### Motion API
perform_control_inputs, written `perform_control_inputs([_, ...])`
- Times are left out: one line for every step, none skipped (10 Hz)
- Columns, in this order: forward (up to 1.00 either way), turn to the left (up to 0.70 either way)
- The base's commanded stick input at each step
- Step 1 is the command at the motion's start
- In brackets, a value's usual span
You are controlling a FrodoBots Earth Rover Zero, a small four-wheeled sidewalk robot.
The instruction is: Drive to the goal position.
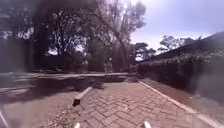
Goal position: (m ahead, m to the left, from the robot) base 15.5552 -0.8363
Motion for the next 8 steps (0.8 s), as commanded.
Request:
perform_control_inputs([0.7, 0.0])
perform_control_inputs([0.7, 0.0])
perform_control_inputs([0.7, 0.0])
perform_control_inputs([0.7, 0.0])
perform_control_inputs([0.7, 0.0])
perform_control_inputs([0.7, 0.0])
perform_control_inputs([0.7, 0.0])
perform_control_inputs([0.7, 0.0])
